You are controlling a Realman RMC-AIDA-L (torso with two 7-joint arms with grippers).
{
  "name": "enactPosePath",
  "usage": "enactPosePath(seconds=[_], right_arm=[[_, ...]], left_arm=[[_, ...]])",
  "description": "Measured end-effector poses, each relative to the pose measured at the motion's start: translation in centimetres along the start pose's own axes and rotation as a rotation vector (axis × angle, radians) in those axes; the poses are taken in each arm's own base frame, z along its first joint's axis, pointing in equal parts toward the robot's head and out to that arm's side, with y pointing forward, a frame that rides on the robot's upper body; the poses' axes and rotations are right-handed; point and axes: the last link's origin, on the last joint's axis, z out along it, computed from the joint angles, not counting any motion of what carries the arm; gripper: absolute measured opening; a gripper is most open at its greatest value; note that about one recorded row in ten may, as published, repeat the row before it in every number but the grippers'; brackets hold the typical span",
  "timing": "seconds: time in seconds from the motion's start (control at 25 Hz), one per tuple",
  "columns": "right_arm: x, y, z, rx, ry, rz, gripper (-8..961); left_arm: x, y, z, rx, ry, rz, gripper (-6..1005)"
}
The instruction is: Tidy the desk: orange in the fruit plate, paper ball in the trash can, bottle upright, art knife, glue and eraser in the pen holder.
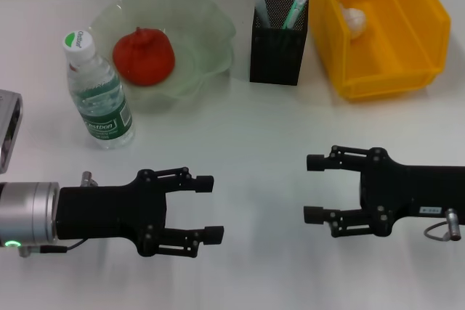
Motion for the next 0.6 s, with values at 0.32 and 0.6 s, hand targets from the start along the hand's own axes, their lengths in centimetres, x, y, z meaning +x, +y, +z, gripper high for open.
enactPosePath(seconds=[0.32,0.6], right_arm=[[0.19,-0.25,0.84,0.000,0.027,-0.007,813],[-0.05,-0.46,0.91,-0.004,0.030,-0.011,813]], left_arm=[[0.06,-0.13,-0.07,0.006,-0.001,0.008,844],[0.17,-0.32,-0.25,0.022,0.010,0.011,844]])
